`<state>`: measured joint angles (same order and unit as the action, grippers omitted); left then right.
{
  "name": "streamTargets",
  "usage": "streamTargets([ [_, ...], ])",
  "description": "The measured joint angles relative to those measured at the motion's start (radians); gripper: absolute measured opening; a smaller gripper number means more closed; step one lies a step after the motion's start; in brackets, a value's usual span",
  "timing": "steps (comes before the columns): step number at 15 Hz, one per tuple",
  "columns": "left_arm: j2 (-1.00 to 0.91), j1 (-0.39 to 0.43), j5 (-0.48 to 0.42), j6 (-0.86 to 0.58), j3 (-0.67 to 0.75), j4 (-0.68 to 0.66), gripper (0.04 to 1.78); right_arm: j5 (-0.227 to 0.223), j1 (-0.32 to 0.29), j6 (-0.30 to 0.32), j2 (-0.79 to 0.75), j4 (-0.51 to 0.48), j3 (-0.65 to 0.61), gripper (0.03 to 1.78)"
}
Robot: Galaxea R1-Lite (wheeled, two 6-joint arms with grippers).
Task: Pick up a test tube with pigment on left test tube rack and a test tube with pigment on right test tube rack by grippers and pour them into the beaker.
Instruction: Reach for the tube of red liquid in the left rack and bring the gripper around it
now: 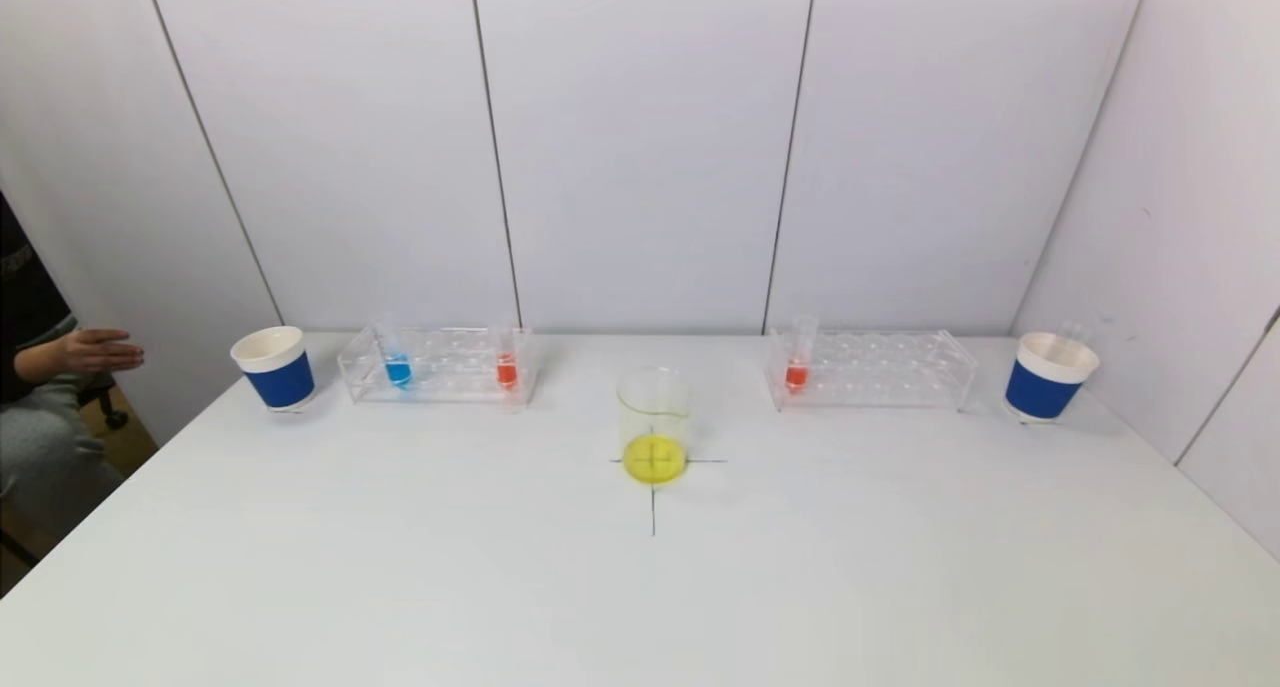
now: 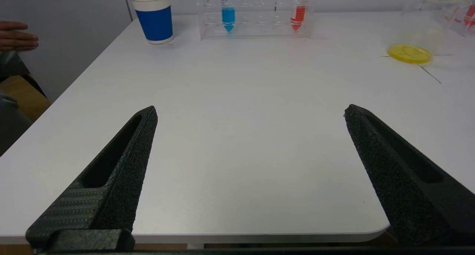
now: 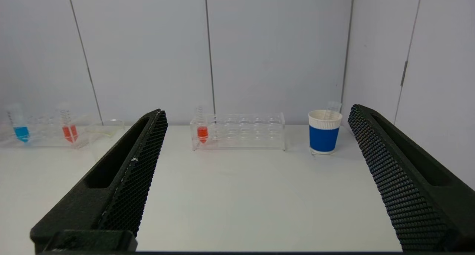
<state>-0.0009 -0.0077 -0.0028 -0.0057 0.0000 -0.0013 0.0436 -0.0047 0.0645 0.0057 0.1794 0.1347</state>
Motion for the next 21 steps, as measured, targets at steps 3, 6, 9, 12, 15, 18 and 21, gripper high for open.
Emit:
streamTargets([
  [3, 0.0, 0.0, 0.0, 0.0, 0.0, 0.0, 1.76, -0.013, 0.0, -0.086, -0.006, 0.1, -0.116, 1.77],
  [6, 0.0, 0.0, 0.0, 0.0, 0.0, 0.0, 1.76, -0.056, 0.0, -0.101, -0.007, -0.045, -0.133, 1.77],
  [9, 0.0, 0.0, 0.0, 0.0, 0.0, 0.0, 1.76, -0.033, 0.0, -0.133, -0.008, -0.056, -0.135, 1.77],
  [12, 0.0, 0.0, 0.0, 0.0, 0.0, 0.0, 1.76, 0.008, 0.0, -0.205, -0.008, -0.065, -0.135, 1.77],
  [15, 0.0, 0.0, 0.0, 0.0, 0.0, 0.0, 1.76, 0.009, 0.0, -0.206, -0.008, -0.067, -0.135, 1.77],
  [18, 0.0, 0.0, 0.0, 0.0, 0.0, 0.0, 1.76, 0.011, 0.0, -0.221, -0.008, -0.061, -0.135, 1.77],
  [21, 0.0, 0.0, 0.0, 0.0, 0.0, 0.0, 1.76, 0.011, 0.0, -0.221, -0.008, -0.063, -0.135, 1.77],
])
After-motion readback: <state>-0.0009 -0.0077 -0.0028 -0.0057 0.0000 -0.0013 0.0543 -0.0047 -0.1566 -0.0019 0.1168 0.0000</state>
